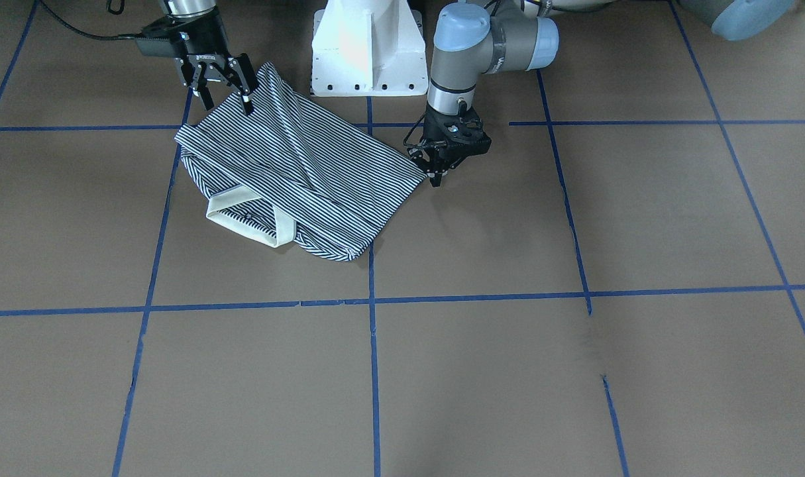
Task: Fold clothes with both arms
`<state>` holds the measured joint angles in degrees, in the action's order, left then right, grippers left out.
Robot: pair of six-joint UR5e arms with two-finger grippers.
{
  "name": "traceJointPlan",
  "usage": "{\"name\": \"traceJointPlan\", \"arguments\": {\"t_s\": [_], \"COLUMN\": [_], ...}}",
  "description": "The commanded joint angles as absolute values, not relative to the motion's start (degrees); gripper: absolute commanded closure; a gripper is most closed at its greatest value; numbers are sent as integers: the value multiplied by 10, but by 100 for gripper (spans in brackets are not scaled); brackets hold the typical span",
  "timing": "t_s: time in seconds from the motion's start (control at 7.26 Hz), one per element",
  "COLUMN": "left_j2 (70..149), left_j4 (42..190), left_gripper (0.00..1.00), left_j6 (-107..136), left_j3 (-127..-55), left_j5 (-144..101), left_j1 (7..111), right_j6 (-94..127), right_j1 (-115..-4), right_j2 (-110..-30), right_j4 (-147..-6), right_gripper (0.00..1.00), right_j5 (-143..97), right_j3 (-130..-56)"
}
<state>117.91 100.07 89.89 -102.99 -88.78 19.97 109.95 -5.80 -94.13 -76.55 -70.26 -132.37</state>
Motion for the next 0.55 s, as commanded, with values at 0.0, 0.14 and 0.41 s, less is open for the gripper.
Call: {"name": "traceJointPlan", "arguments": {"t_s": [0.0, 0.14, 0.41], "left_j2": [1185, 1186, 1186], "left_j4": [999, 999, 1000], "left_gripper": [65, 50, 48], "left_j6": [892, 895, 905], "left_j3": [-1034, -1034, -1030], "left_j5": [-889, -890, -890], "left_j1": [203, 200, 185], "right_j6": [1100, 1100, 1100], "right_j1": [-58, -59, -59], "right_j2": [-937, -937, -937], "right_j4": [-766, -766, -766], "right_gripper": [0, 0, 0], "right_j5": [-702, -702, -702], "right_j3": [-1325, -1325, -1324]}}
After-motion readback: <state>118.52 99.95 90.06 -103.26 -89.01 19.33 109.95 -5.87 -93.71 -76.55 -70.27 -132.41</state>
